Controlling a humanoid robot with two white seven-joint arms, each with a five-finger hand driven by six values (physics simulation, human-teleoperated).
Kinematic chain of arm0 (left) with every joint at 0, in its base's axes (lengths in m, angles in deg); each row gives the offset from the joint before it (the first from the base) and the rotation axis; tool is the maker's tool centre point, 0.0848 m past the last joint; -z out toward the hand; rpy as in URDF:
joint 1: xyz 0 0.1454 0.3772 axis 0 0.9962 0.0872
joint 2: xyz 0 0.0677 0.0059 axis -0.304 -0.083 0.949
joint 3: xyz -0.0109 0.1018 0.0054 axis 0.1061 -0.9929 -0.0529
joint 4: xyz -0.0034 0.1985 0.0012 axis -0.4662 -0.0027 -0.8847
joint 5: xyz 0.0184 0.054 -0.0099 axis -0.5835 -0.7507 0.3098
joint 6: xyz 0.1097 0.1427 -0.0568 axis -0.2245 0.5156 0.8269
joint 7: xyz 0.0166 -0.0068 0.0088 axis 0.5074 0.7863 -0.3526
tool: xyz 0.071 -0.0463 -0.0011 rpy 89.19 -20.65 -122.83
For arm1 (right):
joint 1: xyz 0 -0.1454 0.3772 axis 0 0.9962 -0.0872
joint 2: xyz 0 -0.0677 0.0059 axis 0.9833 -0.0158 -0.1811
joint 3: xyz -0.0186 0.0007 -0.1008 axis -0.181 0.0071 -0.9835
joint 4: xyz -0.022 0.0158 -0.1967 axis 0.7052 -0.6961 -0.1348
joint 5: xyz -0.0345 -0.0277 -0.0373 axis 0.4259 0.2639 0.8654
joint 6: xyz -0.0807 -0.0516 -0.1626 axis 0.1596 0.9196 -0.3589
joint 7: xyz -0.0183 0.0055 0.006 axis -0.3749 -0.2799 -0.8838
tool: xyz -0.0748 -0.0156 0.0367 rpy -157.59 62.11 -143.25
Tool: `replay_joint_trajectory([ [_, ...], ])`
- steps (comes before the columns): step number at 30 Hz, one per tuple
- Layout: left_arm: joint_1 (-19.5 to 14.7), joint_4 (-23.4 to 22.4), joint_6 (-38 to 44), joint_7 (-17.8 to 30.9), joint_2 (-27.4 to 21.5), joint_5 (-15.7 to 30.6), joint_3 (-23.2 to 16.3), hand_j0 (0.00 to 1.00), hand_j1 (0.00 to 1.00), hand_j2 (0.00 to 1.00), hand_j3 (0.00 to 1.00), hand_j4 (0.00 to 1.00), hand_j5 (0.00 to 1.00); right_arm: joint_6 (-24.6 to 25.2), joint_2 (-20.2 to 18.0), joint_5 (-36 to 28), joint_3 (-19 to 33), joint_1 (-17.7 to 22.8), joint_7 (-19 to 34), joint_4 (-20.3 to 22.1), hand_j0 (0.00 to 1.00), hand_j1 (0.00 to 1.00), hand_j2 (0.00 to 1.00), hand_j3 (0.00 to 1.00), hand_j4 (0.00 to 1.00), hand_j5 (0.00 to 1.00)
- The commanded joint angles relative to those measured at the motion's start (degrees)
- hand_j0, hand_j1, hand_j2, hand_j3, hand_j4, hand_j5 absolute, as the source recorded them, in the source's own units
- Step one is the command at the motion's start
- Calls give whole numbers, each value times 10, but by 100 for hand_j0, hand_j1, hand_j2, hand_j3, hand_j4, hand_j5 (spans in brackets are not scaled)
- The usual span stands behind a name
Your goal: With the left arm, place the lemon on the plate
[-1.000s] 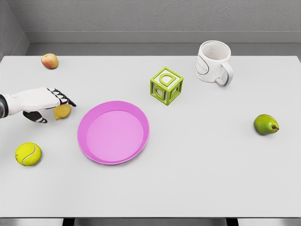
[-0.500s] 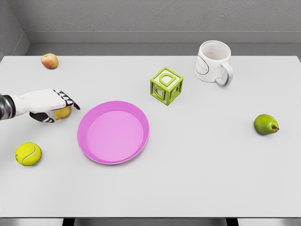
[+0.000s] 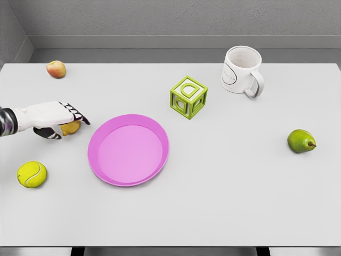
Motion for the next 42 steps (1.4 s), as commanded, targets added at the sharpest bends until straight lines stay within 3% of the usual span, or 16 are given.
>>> replay_joint_trajectory([
  [1, 0, -4, 1, 0, 0, -4, 1, 78, 78, 78, 78, 78, 78, 0, 0, 0, 0, 0, 0, 0, 100, 100, 100, 100, 100, 100],
  [10, 0, -4, 1, 0, 1, -10, 0, 64, 64, 64, 64, 64, 64, 0, 0, 0, 0, 0, 1, 0, 100, 100, 100, 100, 100, 100],
  [35, -14, 2, 1, 0, 1, 0, 8, 61, 61, 61, 61, 61, 61, 0, 0, 0, 0, 0, 0, 0, 100, 100, 100, 100, 100, 100],
  [42, -15, 37, 1, 0, 0, 7, 18, 61, 61, 61, 61, 61, 61, 0, 0, 0, 0, 0, 0, 0, 100, 100, 100, 100, 100, 100],
])
